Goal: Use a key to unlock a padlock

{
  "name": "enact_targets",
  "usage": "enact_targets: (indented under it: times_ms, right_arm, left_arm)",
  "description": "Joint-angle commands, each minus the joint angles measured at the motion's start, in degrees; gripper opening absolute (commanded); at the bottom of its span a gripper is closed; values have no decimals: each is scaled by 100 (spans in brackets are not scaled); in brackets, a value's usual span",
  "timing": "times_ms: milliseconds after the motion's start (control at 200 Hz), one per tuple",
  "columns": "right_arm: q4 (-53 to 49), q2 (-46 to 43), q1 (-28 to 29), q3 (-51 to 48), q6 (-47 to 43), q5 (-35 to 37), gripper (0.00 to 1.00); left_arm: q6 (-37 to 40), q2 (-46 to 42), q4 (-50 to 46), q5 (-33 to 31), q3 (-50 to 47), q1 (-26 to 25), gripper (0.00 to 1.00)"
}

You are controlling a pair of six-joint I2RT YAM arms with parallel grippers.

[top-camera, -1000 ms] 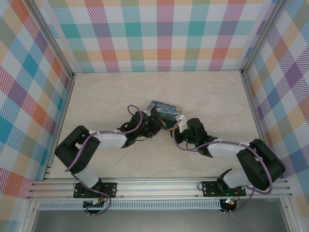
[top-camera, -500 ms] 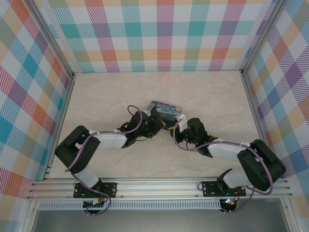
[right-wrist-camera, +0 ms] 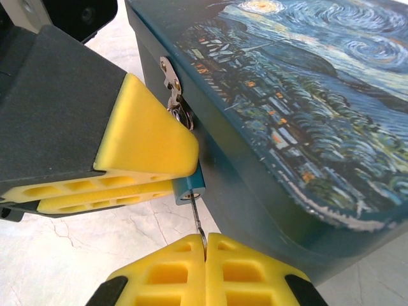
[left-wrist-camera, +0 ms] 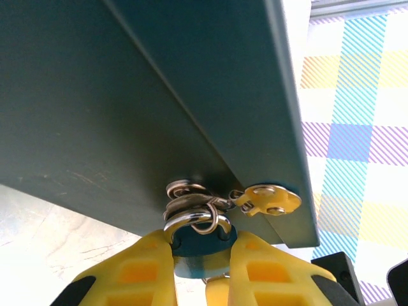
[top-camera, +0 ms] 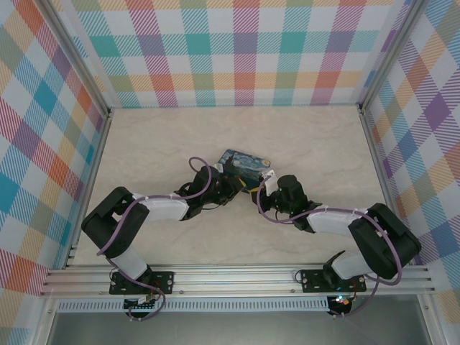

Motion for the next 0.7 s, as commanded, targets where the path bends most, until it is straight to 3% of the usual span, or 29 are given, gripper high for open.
enact_targets:
  times_ms: [0,430,695]
  right_arm:
    - [557,128,53,195,232,-154,0]
    - [762,250,40,527,305,-89,0]
    - [835,202,-239,492,1022,-446,0]
  left_arm:
    - [-130,-198,464,89,-37,-65,18]
    - [-112,-206,476,94,-133,-75,18]
    - [-103,-207,514,98,-186,-74,18]
